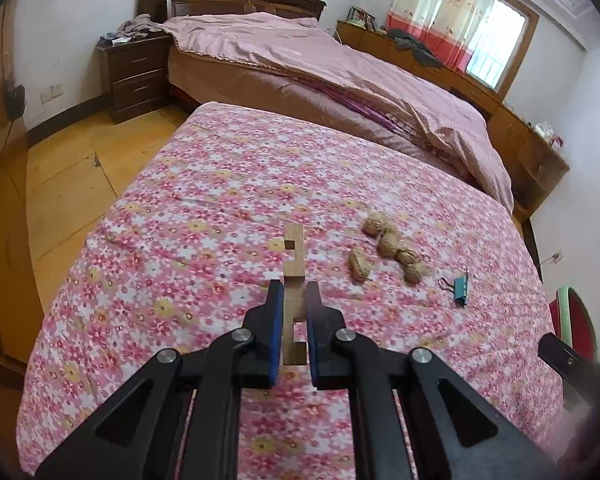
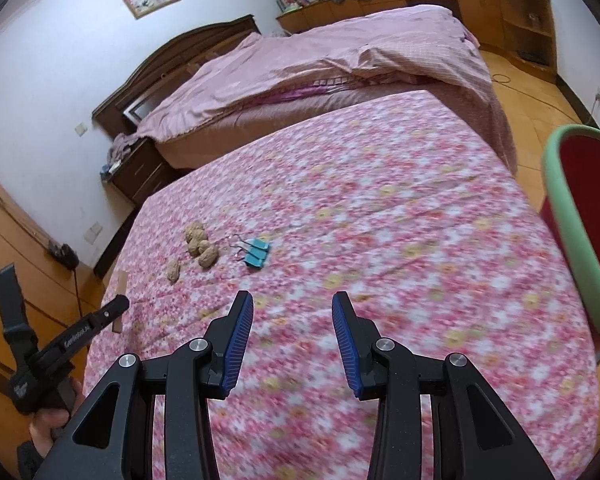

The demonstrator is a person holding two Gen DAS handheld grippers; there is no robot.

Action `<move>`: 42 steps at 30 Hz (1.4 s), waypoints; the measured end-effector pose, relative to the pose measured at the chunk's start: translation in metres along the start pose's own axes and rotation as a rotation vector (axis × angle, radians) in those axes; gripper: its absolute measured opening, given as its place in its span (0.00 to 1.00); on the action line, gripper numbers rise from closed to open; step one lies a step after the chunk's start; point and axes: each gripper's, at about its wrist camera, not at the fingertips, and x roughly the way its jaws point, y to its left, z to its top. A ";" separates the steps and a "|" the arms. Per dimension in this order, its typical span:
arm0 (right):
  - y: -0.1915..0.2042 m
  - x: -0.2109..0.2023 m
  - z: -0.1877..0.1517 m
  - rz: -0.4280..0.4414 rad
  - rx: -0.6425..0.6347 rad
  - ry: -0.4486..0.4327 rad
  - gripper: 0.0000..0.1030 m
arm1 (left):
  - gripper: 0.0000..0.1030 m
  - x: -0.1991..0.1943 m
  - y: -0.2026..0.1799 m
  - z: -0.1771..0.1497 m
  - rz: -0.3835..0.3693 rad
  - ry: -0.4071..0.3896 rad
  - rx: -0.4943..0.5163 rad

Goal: Collect trash
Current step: 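Grasp the blue binder clip with the right tool while the left tool holds the wooden piece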

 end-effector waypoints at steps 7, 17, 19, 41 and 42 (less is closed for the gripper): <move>0.024 0.029 0.008 -0.003 -0.041 0.014 0.41 | 0.09 0.012 0.010 -0.005 -0.002 0.003 -0.028; 0.043 0.077 0.013 -0.032 -0.107 0.045 0.41 | 0.09 0.021 0.013 -0.012 -0.027 0.007 -0.030; 0.043 0.084 0.016 -0.040 -0.106 0.047 0.40 | 0.09 0.022 0.013 -0.012 -0.037 0.010 -0.034; 0.025 0.067 0.013 -0.018 -0.034 0.000 0.15 | 0.09 0.023 0.018 -0.012 -0.068 0.013 -0.066; 0.023 0.060 0.011 -0.014 -0.028 -0.006 0.15 | 0.09 0.023 0.018 -0.012 -0.068 0.013 -0.066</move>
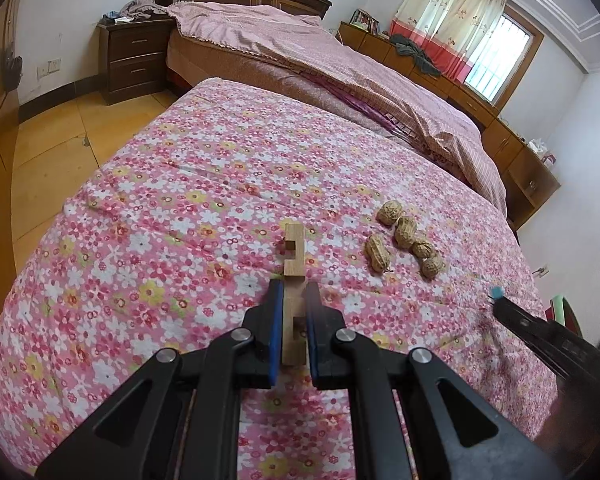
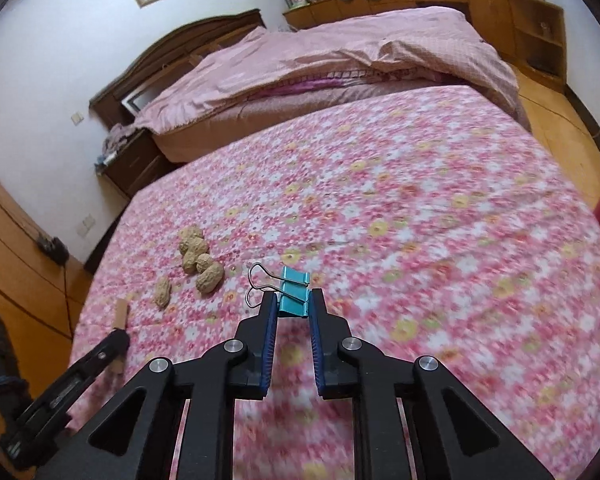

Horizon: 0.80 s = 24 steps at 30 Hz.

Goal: Collect trash
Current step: 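Grasp the blue binder clip with the right tool while the left tool holds the wooden piece, then carry wooden piece and clip over the red bucket and open both tools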

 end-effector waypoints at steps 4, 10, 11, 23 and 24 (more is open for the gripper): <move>-0.011 -0.026 -0.011 0.013 0.025 -0.010 0.15 | 0.09 0.000 0.000 0.000 0.000 0.000 0.001; -0.030 -0.070 -0.027 0.013 0.039 -0.050 0.15 | 0.09 -0.002 -0.004 -0.001 -0.003 0.002 0.017; -0.032 -0.077 -0.028 0.011 0.041 -0.060 0.15 | 0.09 -0.004 -0.006 -0.002 -0.005 0.002 0.025; -0.087 -0.148 -0.047 -0.002 0.137 -0.171 0.15 | 0.09 -0.047 -0.070 -0.024 -0.113 -0.011 0.107; -0.092 -0.152 -0.048 -0.003 0.145 -0.179 0.15 | 0.09 -0.051 -0.079 -0.026 -0.122 -0.014 0.121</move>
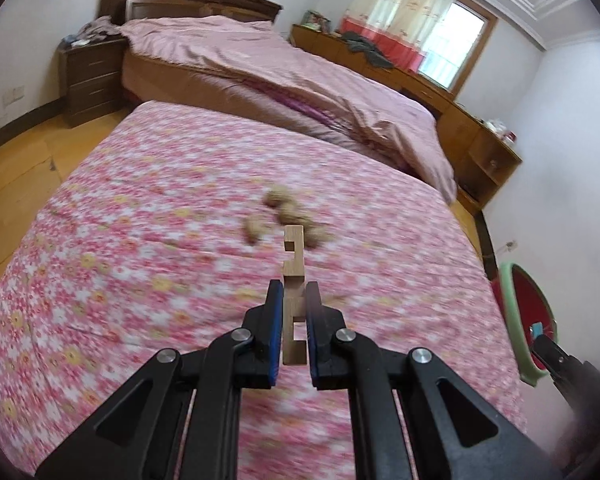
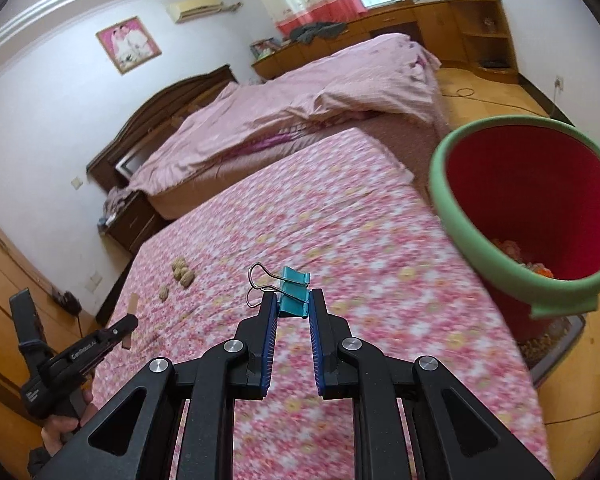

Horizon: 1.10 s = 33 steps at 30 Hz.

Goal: Collect trash
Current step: 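Carry wooden piece and clip over the red bucket and open both tools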

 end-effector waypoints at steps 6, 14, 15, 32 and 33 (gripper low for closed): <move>-0.031 -0.026 0.006 -0.014 0.046 -0.056 0.15 | 0.09 -0.012 -0.050 0.000 -0.047 -0.016 0.078; -0.075 -0.061 0.017 -0.052 0.124 -0.134 0.15 | 0.09 -0.002 -0.121 -0.002 -0.160 0.032 0.169; -0.082 -0.064 0.020 -0.061 0.133 -0.144 0.15 | 0.09 0.001 -0.131 -0.002 -0.174 0.042 0.182; -0.178 -0.068 0.042 -0.159 0.226 -0.175 0.16 | 0.09 0.071 -0.288 -0.021 -0.293 0.155 0.401; -0.181 -0.067 0.043 -0.163 0.227 -0.175 0.16 | 0.09 0.075 -0.295 -0.022 -0.295 0.160 0.409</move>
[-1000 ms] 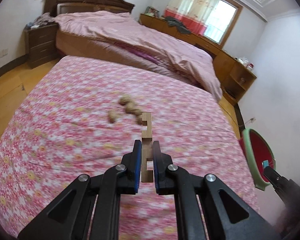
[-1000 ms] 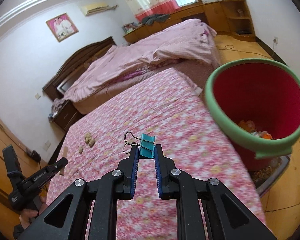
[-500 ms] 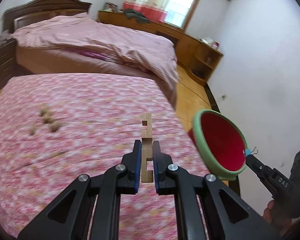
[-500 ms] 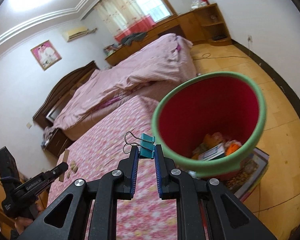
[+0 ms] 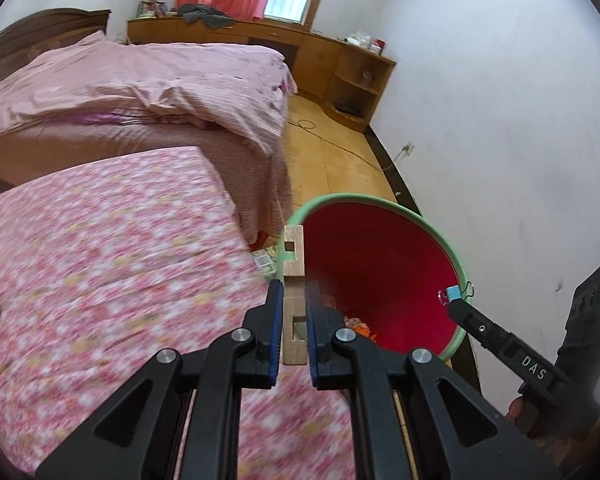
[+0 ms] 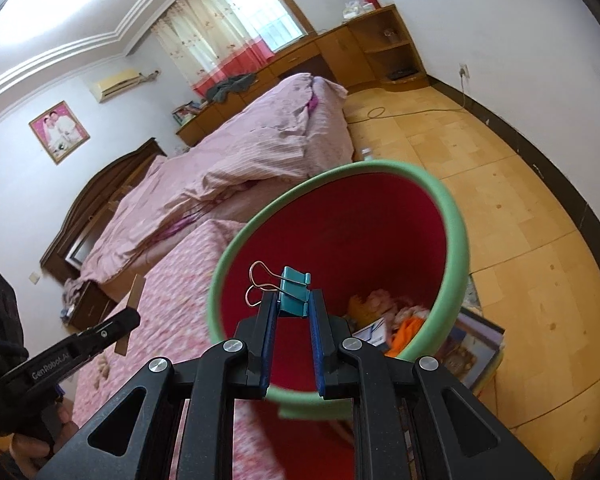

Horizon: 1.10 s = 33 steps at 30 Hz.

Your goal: Collect trash

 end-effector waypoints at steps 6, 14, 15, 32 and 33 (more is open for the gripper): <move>-0.013 0.011 0.006 -0.021 0.002 0.011 0.18 | 0.09 0.030 -0.026 0.004 -0.021 0.034 0.047; -0.024 0.018 0.008 -0.022 0.012 0.036 0.22 | 0.31 0.048 -0.038 0.000 -0.021 0.064 0.078; -0.025 0.018 0.009 -0.020 0.012 0.036 0.23 | 0.31 0.048 -0.036 0.000 -0.012 0.066 0.071; 0.004 0.000 -0.010 0.046 -0.017 0.059 0.37 | 0.31 -0.023 0.016 -0.030 0.125 0.032 -0.061; 0.009 -0.003 -0.013 0.055 -0.026 0.058 0.37 | 0.31 -0.028 0.020 -0.030 0.130 0.028 -0.064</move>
